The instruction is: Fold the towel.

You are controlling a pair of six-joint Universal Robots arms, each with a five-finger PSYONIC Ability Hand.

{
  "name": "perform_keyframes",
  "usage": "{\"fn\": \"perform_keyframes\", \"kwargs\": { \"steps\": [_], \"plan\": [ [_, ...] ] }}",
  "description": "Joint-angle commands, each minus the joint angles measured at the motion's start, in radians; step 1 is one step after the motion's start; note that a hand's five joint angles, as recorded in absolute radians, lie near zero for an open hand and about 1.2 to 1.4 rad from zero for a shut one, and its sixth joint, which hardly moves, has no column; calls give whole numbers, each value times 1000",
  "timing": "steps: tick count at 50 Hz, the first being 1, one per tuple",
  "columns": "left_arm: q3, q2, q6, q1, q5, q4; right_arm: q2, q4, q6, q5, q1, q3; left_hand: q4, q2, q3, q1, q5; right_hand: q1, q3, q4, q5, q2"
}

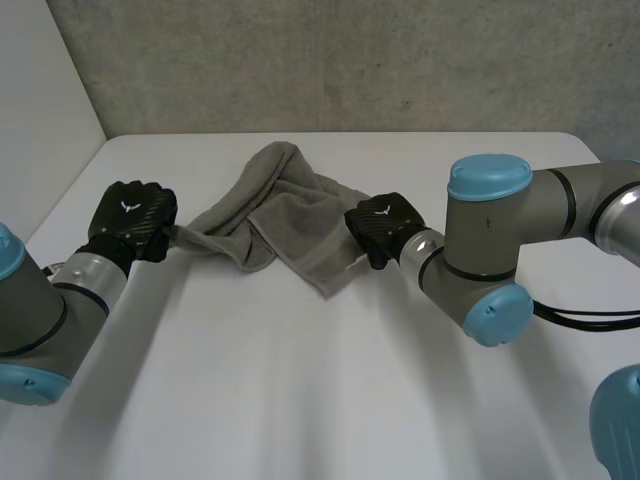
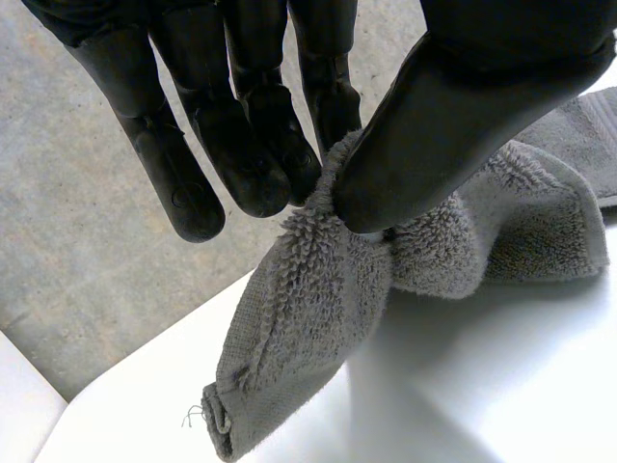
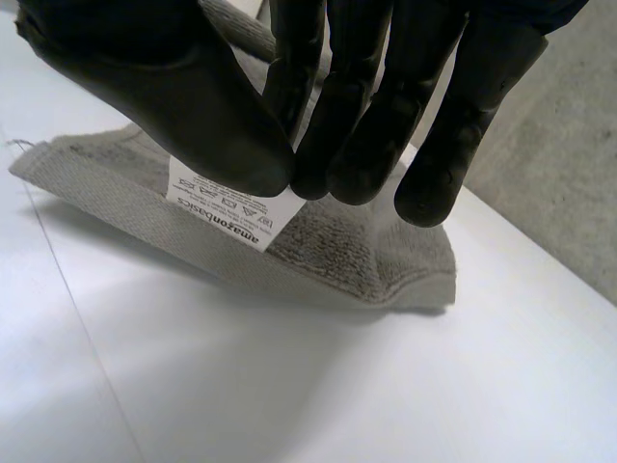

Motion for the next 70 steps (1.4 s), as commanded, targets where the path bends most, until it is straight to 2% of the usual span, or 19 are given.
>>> {"fn": "perform_keyframes", "kwargs": {
  "steps": [1, 8, 15, 20, 29, 30, 31, 46, 58, 70],
  "plan": [
    [-5, 0, 0, 1, 1, 1, -11, -9, -16, 9, 49, -3, 36, 62, 56, 115, 101, 59, 78, 63, 52, 83],
    [-3, 0, 0, 2, -1, 12, -12, -9, -97, 81, 57, 14, 36, 62, 56, 115, 101, 59, 78, 63, 52, 83],
    [-5, 2, 0, 2, 1, 15, -44, -12, -237, 161, -54, 85, 36, 62, 56, 115, 101, 59, 78, 63, 52, 83],
    [-6, 0, 0, -1, 1, 14, -90, -69, -237, 212, -91, 104, 36, 62, 56, 115, 101, 59, 78, 63, 52, 83],
    [-8, 2, 0, -2, 1, 14, -123, -141, -240, 227, -83, 164, 36, 62, 56, 115, 101, 59, 78, 63, 52, 83],
    [-8, 2, 0, -2, 1, 14, -124, -141, -233, 227, -78, 181, 36, 62, 56, 115, 101, -530, -511, -526, -537, -506],
    [-8, 2, 0, -1, 1, 14, -130, -142, -231, 224, -75, 206, 36, 62, 56, 115, 101, -969, -950, -965, -976, -945],
    [-8, 0, 0, -10, 1, 14, -230, -187, -112, 204, -37, 419, 36, 62, 56, 115, 101, -927, -907, -922, -934, -903],
    [-9, 0, 0, -16, -1, 14, -187, -259, -108, 114, -74, 459, 36, 62, 56, 115, 101, -692, -672, -688, -699, -668],
    [-20, 0, 0, -15, 1, 28, -144, -299, -107, 109, -81, 439, 36, 62, 56, 115, 101, -645, -625, -640, -652, -621]
  ]
}}
